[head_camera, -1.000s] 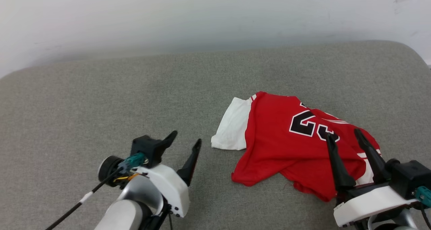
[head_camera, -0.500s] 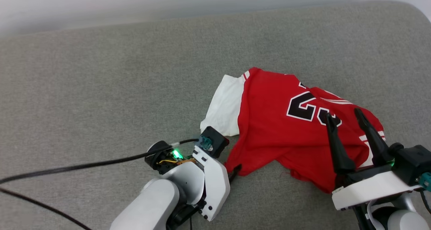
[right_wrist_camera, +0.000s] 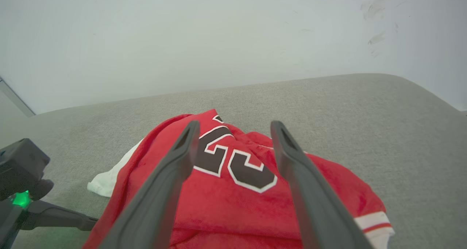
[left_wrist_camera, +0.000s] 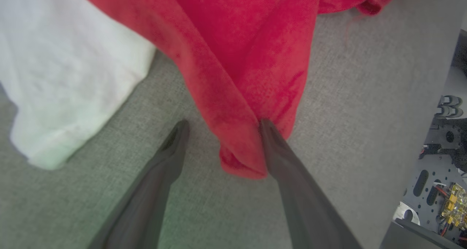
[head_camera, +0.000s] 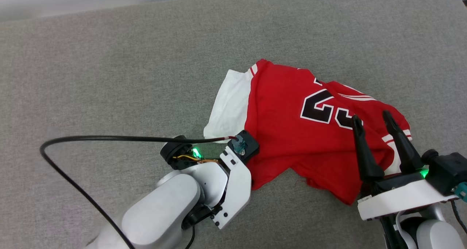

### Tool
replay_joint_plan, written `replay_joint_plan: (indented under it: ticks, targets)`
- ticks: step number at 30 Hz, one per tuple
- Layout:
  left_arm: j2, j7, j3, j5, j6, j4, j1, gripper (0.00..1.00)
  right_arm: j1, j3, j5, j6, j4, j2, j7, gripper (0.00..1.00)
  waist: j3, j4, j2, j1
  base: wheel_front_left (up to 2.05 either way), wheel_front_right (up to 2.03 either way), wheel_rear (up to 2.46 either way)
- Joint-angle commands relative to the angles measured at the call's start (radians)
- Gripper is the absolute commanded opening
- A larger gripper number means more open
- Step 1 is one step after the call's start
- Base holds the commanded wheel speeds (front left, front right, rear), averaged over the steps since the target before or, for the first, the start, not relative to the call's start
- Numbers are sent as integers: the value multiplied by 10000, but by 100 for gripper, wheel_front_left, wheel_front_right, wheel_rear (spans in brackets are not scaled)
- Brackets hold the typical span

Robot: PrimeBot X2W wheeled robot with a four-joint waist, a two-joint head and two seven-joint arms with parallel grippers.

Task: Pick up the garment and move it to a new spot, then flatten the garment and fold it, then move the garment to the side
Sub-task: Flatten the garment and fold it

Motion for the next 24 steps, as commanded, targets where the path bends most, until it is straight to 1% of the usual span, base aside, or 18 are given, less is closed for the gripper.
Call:
replay_joint_plan:
  ticks: [1,2,3,4,6,8,12,14,20,24]
  targets:
    - [282,430,-551,-105,-25,475,391,100,-156,7,75,-3,36,24,-74,100,34,-40,0,0,0,0,0]
    - [401,499,-770,-220,-28,484,355,67,-149,-5,109,-3,65,24,-105,100,40,-46,0,0,0,0,0]
    - [504,440,-923,-314,-28,447,283,26,-152,-9,127,-3,108,24,-128,100,32,-46,0,0,0,0,0]
    - [601,303,-1000,-395,-29,398,190,0,-169,-33,163,-3,136,24,-152,100,10,-38,0,0,0,0,0]
    - [769,3,-988,-475,-28,290,8,0,-172,-62,189,-3,219,24,-197,100,-77,25,0,0,0,0,0]
    - [848,-477,-743,-481,-20,78,-80,0,-173,-82,202,-3,285,26,-190,100,-196,108,0,0,0,0,0]
    - [1076,-1405,-304,-391,258,-598,12,0,-121,-195,187,-3,348,24,-133,100,-533,354,0,0,0,0,0]
    - [1340,-1650,-216,-342,397,-1091,239,0,-72,-281,135,-3,332,23,-67,100,-721,490,0,0,0,0,0]
    - [2230,-1829,-241,-333,871,-2752,1342,0,189,-527,76,-3,253,23,158,100,-1328,963,0,0,0,0,0]
    - [2651,-1710,-389,-560,1251,-3628,2370,0,300,-641,28,-3,243,22,309,100,-1689,1208,0,0,0,0,0]
